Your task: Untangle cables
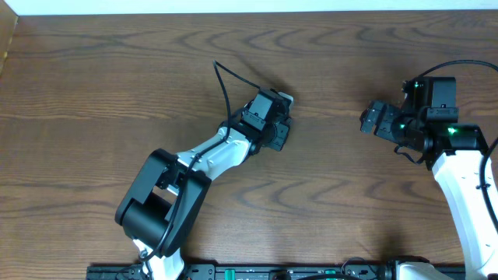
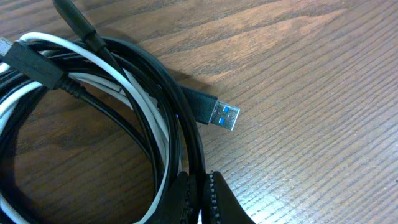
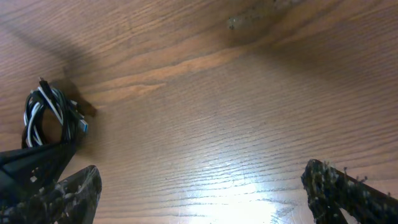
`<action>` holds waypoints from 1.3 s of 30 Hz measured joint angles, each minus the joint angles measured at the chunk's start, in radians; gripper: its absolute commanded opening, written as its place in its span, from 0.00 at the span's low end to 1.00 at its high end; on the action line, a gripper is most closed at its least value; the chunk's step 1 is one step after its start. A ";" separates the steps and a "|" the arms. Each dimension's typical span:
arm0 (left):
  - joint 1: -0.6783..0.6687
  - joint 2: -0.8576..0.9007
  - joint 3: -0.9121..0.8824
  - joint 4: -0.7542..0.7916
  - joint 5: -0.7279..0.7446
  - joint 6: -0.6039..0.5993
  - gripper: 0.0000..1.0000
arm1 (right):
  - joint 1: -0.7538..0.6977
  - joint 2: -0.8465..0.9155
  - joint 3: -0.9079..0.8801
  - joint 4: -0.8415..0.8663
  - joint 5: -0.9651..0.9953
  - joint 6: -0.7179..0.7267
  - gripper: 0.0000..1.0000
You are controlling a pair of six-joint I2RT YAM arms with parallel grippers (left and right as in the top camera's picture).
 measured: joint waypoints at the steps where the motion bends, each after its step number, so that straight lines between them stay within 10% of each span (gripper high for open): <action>1: 0.000 -0.008 0.000 -0.002 0.000 -0.006 0.07 | 0.000 0.000 0.000 0.000 0.000 0.000 0.99; 16: -0.001 -0.518 -0.001 -0.033 0.000 -0.037 0.07 | 0.004 0.000 -0.019 -0.011 -0.089 -0.003 0.99; 28: -0.001 -0.543 -0.001 -0.088 0.000 -0.059 0.07 | 0.022 0.000 -0.032 0.082 -0.435 -0.074 0.99; 33: -0.001 -0.543 -0.001 -0.087 0.000 -0.068 0.07 | 0.053 0.000 -0.032 0.140 -0.488 -0.091 0.67; 39: -0.001 -0.543 -0.001 -0.087 0.000 -0.070 0.08 | 0.107 0.000 -0.032 0.194 -0.510 -0.097 0.67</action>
